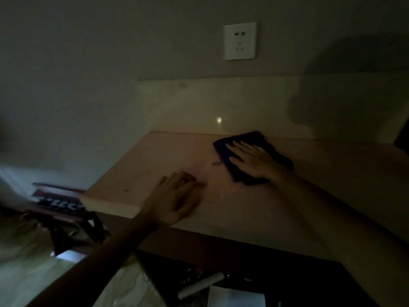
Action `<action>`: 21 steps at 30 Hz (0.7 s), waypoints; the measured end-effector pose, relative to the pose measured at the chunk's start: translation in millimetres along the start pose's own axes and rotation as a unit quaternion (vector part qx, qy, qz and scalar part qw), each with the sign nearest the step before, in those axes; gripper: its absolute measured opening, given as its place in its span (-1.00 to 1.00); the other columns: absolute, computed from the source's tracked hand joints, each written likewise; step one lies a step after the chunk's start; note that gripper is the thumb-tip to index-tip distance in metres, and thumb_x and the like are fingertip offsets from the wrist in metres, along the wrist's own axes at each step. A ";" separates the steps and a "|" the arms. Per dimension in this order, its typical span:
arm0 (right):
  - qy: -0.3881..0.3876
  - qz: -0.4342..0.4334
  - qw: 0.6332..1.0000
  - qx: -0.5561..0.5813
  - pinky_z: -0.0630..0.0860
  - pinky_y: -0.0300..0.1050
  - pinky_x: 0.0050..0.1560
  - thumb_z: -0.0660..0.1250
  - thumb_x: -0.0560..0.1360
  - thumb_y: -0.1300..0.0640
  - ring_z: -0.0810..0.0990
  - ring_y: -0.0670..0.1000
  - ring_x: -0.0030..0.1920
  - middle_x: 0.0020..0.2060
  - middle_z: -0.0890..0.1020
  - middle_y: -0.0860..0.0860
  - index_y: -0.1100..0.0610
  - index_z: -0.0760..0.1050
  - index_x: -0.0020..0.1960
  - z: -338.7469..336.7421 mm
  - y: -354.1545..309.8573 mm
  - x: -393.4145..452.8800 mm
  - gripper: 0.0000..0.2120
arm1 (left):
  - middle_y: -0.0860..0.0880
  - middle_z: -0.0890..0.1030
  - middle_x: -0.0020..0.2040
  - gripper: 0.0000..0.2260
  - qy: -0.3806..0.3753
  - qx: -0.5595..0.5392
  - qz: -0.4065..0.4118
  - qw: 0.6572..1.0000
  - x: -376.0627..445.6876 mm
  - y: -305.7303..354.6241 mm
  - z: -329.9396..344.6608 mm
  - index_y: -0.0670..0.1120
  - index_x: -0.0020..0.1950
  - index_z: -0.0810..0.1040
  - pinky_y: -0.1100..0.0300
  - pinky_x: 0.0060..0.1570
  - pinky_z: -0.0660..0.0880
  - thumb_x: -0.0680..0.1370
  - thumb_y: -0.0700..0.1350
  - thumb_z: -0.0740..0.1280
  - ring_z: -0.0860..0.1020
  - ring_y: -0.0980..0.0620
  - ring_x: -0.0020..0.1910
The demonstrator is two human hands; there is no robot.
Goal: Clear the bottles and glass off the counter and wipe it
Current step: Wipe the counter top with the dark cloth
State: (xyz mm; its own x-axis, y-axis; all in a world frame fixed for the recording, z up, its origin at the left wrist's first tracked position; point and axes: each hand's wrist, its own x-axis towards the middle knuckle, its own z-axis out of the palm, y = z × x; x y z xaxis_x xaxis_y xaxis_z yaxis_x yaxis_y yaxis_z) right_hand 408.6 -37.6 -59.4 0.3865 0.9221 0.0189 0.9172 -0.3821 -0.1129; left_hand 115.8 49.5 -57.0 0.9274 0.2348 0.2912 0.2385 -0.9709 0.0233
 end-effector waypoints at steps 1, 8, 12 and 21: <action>-0.005 -0.025 1.000 -0.003 -0.11 0.02 0.54 -0.18 0.60 -0.24 -0.09 -0.07 0.57 0.57 -0.07 -0.12 -0.19 -0.14 0.55 1.6 -14.0 20.8 -0.46 | 0.11 0.44 0.29 -0.61 0.005 0.002 -0.009 1.000 0.0 -1.0 1.2 0.22 0.41 0.39 0.01 0.07 0.39 0.62 0.21 0.04 0.49 0.06 0.17; -0.046 -0.171 0.984 -0.004 -0.07 0.08 0.52 -0.19 0.59 -0.26 -0.09 -0.06 0.57 0.57 -0.09 -0.14 -0.17 -0.15 0.56 12.8 -119.8 160.4 -0.44 | 0.08 0.40 0.31 -0.62 0.001 0.005 -0.011 1.000 1.6 -7.2 5.8 0.20 0.43 0.33 0.06 0.16 0.32 0.61 0.15 0.09 0.42 0.06 0.17; -0.068 -0.227 0.972 0.000 -0.04 0.12 0.50 -0.16 0.61 -0.23 -0.04 -0.01 0.57 0.58 -0.08 -0.11 -0.13 -0.12 0.57 12.0 -176.9 217.3 -0.45 | 0.04 0.38 0.33 -0.62 0.009 0.012 -0.011 1.000 2.3 -7.8 7.8 0.17 0.44 0.34 0.03 0.18 0.31 0.61 0.09 0.15 0.39 0.03 0.21; -0.058 -0.276 0.959 0.009 0.00 0.05 0.50 -0.13 0.63 -0.17 0.05 0.00 0.55 0.57 0.06 -0.06 -0.07 0.02 0.56 14.8 -228.9 253.7 -0.47 | -0.03 0.37 0.39 -0.61 -0.013 0.022 -0.021 0.999 3.9 -10.4 6.6 0.16 0.46 0.35 -0.03 0.23 0.29 0.63 0.06 0.13 0.38 -0.04 0.27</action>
State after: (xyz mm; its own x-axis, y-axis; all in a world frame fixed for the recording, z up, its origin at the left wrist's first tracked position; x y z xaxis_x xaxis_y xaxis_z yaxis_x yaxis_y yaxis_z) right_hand 295.3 284.7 -43.4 -0.1726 0.9845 -0.0301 0.9767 0.1672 -0.1343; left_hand 118.8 60.9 -62.4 0.9235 0.2760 0.2662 0.2881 -0.9576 -0.0066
